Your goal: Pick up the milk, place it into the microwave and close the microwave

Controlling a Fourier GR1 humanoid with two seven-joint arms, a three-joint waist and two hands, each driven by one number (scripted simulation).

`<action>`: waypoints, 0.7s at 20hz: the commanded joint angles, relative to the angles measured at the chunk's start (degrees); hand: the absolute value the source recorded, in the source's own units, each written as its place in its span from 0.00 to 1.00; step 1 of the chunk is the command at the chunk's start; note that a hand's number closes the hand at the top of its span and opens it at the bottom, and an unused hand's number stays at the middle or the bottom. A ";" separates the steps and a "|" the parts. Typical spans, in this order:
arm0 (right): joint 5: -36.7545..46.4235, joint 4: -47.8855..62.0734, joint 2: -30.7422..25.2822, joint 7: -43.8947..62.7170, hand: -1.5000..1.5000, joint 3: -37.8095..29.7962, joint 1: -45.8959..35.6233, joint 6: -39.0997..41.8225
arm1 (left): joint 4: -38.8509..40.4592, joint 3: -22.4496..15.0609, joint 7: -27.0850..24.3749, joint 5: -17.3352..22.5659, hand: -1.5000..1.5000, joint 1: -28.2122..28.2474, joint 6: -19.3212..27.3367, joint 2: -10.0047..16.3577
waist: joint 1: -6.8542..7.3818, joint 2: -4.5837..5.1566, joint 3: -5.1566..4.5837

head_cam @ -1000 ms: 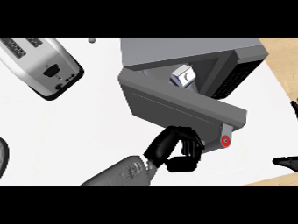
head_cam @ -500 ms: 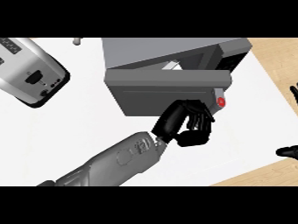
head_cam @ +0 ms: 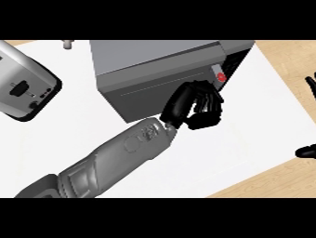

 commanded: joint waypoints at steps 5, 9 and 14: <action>-2.37 -1.34 -0.73 0.72 0.00 1.22 -2.68 5.04 | 2.88 1.65 -0.01 3.13 1.00 -6.33 1.60 -1.00 | -2.30 0.67 0.21; -4.16 -2.50 -1.42 2.05 0.00 2.02 -4.17 7.85 | 2.57 0.84 -0.98 3.79 1.00 -5.70 2.56 -0.98 | -2.75 1.11 0.25; -5.82 -4.18 -2.00 4.74 0.00 3.58 -5.37 10.21 | 2.57 0.58 -0.82 4.67 1.00 -6.52 4.52 -0.97 | -3.40 0.96 0.27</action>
